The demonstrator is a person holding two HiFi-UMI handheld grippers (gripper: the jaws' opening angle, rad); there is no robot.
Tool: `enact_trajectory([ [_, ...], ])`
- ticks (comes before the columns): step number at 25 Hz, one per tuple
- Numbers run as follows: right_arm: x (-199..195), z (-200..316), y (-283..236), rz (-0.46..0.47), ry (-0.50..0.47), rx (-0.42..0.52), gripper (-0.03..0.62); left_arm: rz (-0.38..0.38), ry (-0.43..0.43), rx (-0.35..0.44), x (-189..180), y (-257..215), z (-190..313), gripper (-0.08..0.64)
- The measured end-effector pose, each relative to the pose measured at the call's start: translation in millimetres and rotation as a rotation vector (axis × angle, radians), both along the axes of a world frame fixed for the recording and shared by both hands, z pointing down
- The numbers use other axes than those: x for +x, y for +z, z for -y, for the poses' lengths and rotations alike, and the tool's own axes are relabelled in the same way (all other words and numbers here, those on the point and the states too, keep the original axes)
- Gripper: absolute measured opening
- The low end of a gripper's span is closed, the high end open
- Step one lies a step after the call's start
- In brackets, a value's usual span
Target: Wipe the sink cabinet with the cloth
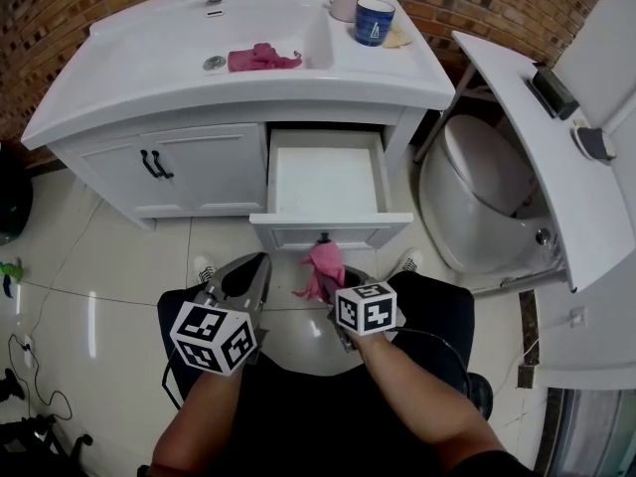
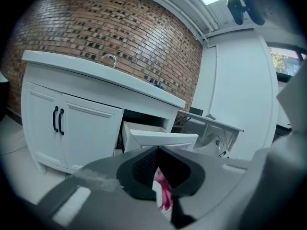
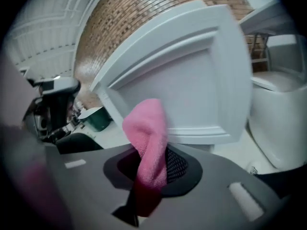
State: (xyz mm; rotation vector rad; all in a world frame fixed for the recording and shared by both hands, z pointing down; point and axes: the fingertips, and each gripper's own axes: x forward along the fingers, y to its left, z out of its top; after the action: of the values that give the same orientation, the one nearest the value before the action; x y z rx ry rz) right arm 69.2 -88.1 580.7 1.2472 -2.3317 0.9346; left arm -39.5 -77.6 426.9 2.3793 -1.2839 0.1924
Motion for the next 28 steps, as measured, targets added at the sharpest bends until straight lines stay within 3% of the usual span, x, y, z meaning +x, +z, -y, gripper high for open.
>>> enact_trajectory([
  [5, -86.6, 4.9, -7.2, -0.003, -0.209, 0.054, 0.081, -0.001, -0.022, -0.002, -12.7, -0.1, 1.5, 0.006],
  [9, -121.7, 11.8, 1.2, -0.022, -0.278, 0.084, 0.081, 0.016, -0.021, -0.013, -19.6, 3.5, -4.6, 0.006],
  [16, -87.0, 39.0, 21.7, 0.018, -0.092, 0.014, 0.081, 0.043, -0.006, -0.048, -23.6, 19.8, -11.3, 0.006],
  [28, -6.3, 45.7, 24.0, -0.004, 0.07, -0.002, 0.081, 0.038, 0.052, -0.063, 6.4, 28.0, -16.9, 0.006],
])
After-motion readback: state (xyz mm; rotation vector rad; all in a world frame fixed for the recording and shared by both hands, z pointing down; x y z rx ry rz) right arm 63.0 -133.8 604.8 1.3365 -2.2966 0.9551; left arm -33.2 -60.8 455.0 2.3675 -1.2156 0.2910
